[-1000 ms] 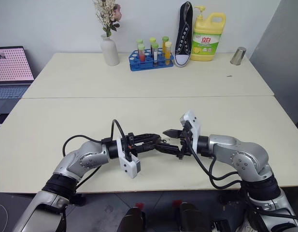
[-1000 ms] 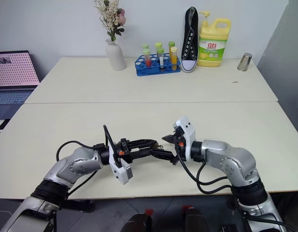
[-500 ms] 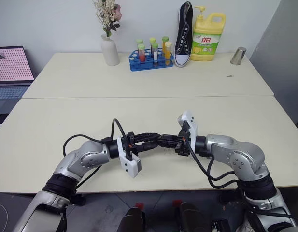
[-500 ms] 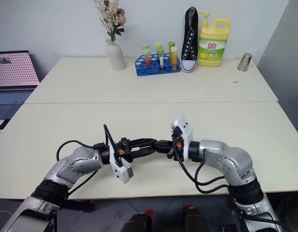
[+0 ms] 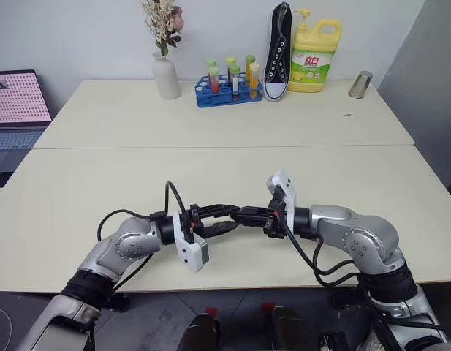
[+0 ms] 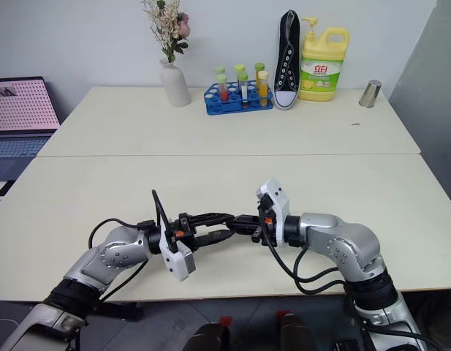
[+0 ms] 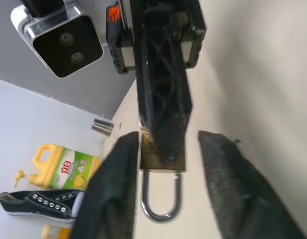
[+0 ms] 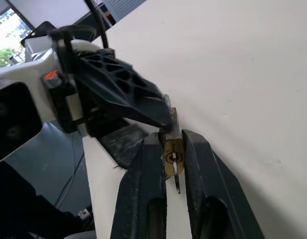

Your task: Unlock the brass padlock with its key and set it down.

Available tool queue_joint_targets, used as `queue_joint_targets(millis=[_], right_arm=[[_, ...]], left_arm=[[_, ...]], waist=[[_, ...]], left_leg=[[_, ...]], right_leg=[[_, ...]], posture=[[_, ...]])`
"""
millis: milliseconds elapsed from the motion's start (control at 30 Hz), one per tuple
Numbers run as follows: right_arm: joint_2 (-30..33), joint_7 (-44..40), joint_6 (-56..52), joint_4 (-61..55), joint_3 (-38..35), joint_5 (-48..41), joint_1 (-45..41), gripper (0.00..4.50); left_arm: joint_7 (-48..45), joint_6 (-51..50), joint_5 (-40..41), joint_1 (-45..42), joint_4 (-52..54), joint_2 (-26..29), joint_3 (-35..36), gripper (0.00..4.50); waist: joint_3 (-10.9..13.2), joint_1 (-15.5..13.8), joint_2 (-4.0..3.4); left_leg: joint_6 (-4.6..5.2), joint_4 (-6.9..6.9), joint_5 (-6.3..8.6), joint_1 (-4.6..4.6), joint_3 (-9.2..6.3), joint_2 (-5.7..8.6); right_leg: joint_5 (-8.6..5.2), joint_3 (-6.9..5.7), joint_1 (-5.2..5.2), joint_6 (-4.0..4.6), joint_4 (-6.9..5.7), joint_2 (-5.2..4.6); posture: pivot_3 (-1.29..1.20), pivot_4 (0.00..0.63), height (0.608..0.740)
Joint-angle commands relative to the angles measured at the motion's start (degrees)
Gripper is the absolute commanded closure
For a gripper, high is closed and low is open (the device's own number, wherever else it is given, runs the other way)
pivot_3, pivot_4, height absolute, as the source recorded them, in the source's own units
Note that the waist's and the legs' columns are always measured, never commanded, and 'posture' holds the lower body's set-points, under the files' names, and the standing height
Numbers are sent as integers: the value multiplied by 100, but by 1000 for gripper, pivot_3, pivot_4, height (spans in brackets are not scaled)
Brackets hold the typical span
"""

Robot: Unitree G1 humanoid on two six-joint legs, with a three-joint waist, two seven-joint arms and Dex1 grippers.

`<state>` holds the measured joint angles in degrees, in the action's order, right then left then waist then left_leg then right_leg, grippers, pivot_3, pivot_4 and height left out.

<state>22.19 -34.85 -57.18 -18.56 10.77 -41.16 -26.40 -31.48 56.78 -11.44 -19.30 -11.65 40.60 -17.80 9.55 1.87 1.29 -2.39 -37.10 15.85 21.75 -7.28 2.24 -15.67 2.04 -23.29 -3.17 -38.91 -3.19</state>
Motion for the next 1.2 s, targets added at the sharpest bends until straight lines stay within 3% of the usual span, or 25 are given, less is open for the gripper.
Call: queue_joint_targets(millis=[33,167,300,467,533,667,800,1200], right_arm=[[49,-55,119,-114,-137,47,-107,4368],[209,-154,232,-163,-105,201,-87,4368],[369,-281,340,-286,-62,282,-79,4368],[531,-447,266,-608,-104,156,-13,4368],[533,-463,231,-671,-113,120,0,4368],[550,-527,228,-811,-63,59,35,4368],[578,-568,245,-841,-36,92,45,4368],[551,-543,260,-882,-10,109,107,4368]], left_arm=[[-37,-100,339,194,307,152,237,1272],[-22,-845,602,523,164,215,633,26],[-656,-1555,1401,544,70,177,606,0],[-1681,-3591,2680,590,439,18,537,1252],[-1799,-4297,3060,539,665,-130,631,1912],[-1870,-6652,4547,285,1429,-432,809,3201],[-1890,-7608,5044,169,1833,-564,1013,4466],[-2247,-8175,4856,492,2312,-589,1116,4500]], waist=[[0,3,0],[1,7,-2],[2,7,-2],[2,14,-3],[2,17,-2],[2,17,-1],[2,21,-1],[2,28,-1]], left_leg=[[0,0,0,0,0,-1],[0,1,0,-2,2,0],[0,0,0,-1,0,0],[1,0,0,1,0,0],[1,0,0,1,-1,-1],[1,-3,0,2,-6,-1],[0,-5,0,2,-8,0],[-1,-2,0,0,-6,-2]], right_leg=[[0,1,0,0,0,0],[0,2,0,0,0,1],[0,-2,0,0,-1,1],[0,-3,0,0,1,1],[0,-3,0,0,0,1],[0,-4,1,0,-1,1],[0,-5,1,-1,-1,1],[-1,-1,1,1,2,2]], posture=[[0,150,740],[0,150,740],[0,150,740],[0,150,740],[0,150,740],[0,150,740],[0,150,740],[0,150,740]])
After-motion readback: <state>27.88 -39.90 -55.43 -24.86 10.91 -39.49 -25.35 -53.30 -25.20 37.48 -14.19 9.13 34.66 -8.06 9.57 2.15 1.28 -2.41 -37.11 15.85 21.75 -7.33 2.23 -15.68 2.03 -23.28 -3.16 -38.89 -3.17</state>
